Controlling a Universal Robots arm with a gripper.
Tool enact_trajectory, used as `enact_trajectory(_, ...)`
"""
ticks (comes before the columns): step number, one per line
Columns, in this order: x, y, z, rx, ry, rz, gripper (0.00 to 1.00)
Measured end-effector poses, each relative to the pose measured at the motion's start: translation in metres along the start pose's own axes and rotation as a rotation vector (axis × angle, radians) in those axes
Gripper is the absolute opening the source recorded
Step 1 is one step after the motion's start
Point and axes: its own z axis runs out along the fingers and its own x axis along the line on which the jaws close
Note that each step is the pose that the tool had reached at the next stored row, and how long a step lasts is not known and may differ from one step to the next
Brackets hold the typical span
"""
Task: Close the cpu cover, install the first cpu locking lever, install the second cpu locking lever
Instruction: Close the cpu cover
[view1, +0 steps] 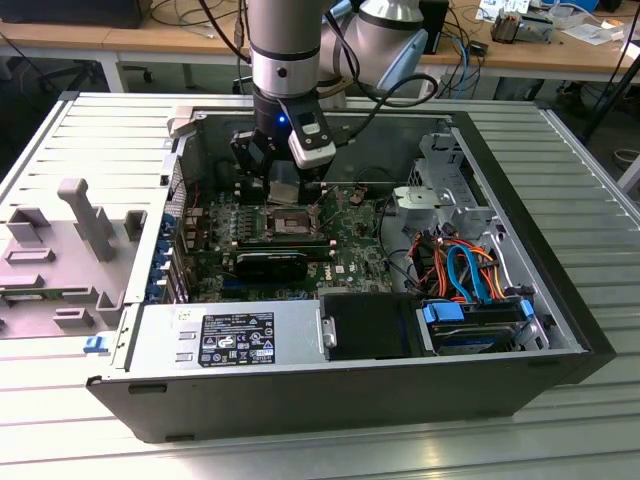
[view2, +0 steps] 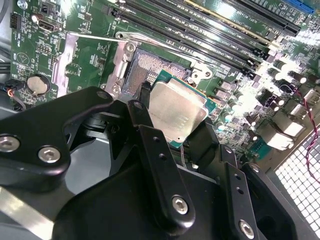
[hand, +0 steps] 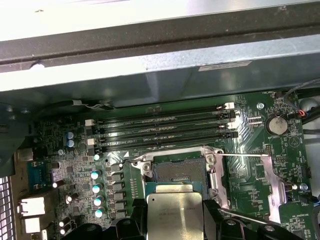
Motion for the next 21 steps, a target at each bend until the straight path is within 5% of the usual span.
enact_trajectory(21,0.0000,0.0000,0.0020,0.0033,-0.0006,0.066,0.55)
